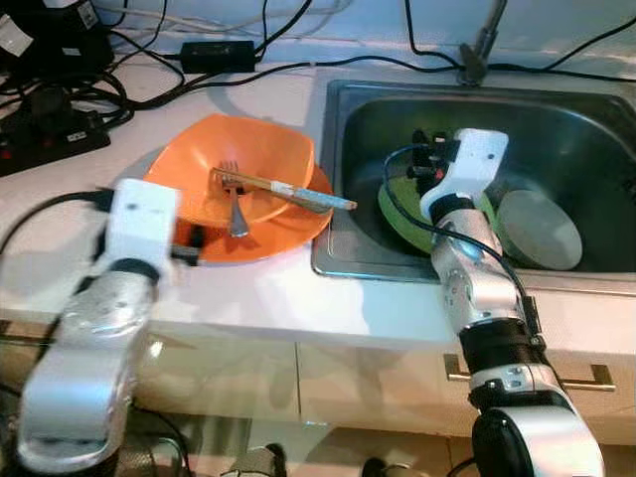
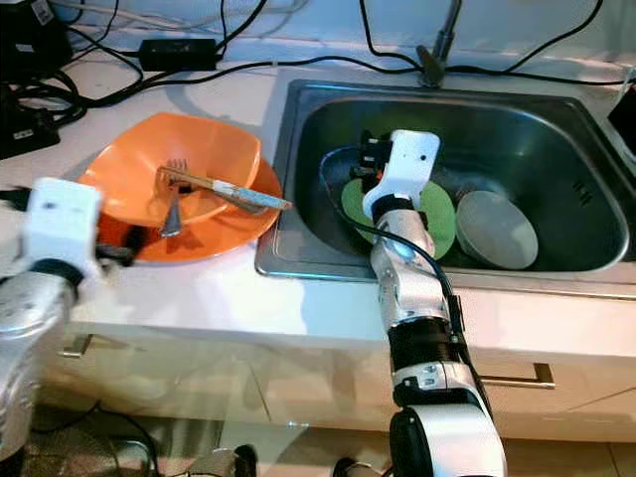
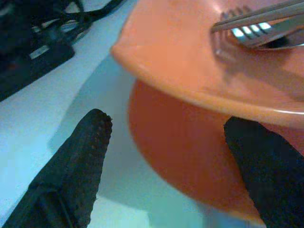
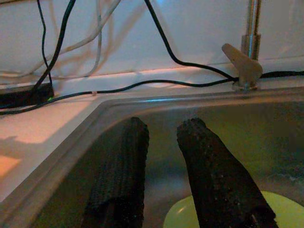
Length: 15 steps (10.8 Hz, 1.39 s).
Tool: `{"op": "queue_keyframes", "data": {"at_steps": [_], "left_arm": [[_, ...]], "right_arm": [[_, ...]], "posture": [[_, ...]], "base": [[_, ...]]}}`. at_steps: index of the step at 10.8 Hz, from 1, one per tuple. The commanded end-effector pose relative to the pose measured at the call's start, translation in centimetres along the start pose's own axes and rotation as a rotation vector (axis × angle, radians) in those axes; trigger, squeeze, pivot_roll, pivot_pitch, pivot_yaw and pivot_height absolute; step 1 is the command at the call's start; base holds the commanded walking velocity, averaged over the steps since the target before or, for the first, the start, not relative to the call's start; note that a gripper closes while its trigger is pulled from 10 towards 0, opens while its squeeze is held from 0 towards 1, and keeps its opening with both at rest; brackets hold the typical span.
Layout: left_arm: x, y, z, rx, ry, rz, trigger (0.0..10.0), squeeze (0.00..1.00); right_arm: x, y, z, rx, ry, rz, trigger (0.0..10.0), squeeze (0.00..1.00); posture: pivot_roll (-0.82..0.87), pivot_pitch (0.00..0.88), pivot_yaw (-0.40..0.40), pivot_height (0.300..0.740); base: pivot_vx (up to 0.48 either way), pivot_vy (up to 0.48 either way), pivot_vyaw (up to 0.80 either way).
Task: Kitchen organization
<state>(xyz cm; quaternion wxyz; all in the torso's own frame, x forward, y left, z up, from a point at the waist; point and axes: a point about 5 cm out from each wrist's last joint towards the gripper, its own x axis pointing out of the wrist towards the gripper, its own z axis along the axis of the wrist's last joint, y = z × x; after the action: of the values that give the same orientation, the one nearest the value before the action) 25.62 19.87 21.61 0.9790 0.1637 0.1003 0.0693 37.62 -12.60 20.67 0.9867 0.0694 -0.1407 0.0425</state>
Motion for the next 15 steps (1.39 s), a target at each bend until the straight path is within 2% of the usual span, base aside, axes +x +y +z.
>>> {"op": "queue_keyframes", "data": {"at_steps": [1,3,4,5,7,8,10,12,15], "left_arm": [[-0.2,1.3,-1.9,0.012,0.105,0.088,10.0,0.00],[-0.2,3.1,-1.9,0.009,0.088,0.225,10.0,0.00],[0.0,4.3,-1.8,0.038,0.078,0.301,10.0,0.00],[0.2,4.8,-1.6,0.045,0.068,0.321,10.0,0.00],[1.2,3.4,-0.3,-0.007,-0.007,0.253,10.0,0.00],[1.7,1.6,-0.1,-0.030,-0.019,0.165,10.0,0.00],[2.1,0.0,0.4,-0.066,-0.045,0.089,10.0,0.00],[2.4,-1.4,1.0,-0.097,-0.068,0.037,10.0,0.00],[2.5,-1.9,1.3,-0.102,-0.079,0.016,10.0,0.00]], "right_arm": [[0.1,0.2,0.2,0.011,-0.013,0.009,10.0,0.00],[0.3,0.5,0.1,0.016,-0.009,0.020,10.0,0.00],[0.3,0.5,0.1,0.018,-0.012,0.024,10.0,0.00],[0.3,0.5,0.1,0.017,-0.013,0.023,10.0,0.00],[0.3,0.3,0.1,0.015,-0.017,0.014,10.0,0.00],[0.3,0.3,0.1,0.014,-0.019,0.010,10.0,0.00],[0.2,0.0,-0.1,0.011,-0.018,0.000,10.0,0.00],[0.0,-0.2,-0.2,0.012,-0.018,-0.011,10.0,0.00],[-0.1,-0.3,-0.2,0.012,-0.018,-0.018,10.0,0.00]], "posture": [[0.31,0.172,-0.046,0.740],[0.32,0.171,-0.053,0.740],[0.32,0.165,-0.053,0.740],[0.31,0.156,-0.051,0.740],[0.30,0.145,-0.044,0.740],[0.29,0.141,-0.040,0.740],[0.28,0.137,-0.031,0.740],[0.28,0.142,-0.022,0.740],[0.27,0.150,-0.018,0.740]], "base": [[0.000,0.000,0.00],[0.000,0.000,0.00],[0.000,0.000,0.00],[0.000,0.000,0.00],[0.000,0.000,0.00],[0.000,0.000,0.00],[0.000,0.000,0.00],[0.000,0.000,0.00],[0.000,0.000,0.00]]}}
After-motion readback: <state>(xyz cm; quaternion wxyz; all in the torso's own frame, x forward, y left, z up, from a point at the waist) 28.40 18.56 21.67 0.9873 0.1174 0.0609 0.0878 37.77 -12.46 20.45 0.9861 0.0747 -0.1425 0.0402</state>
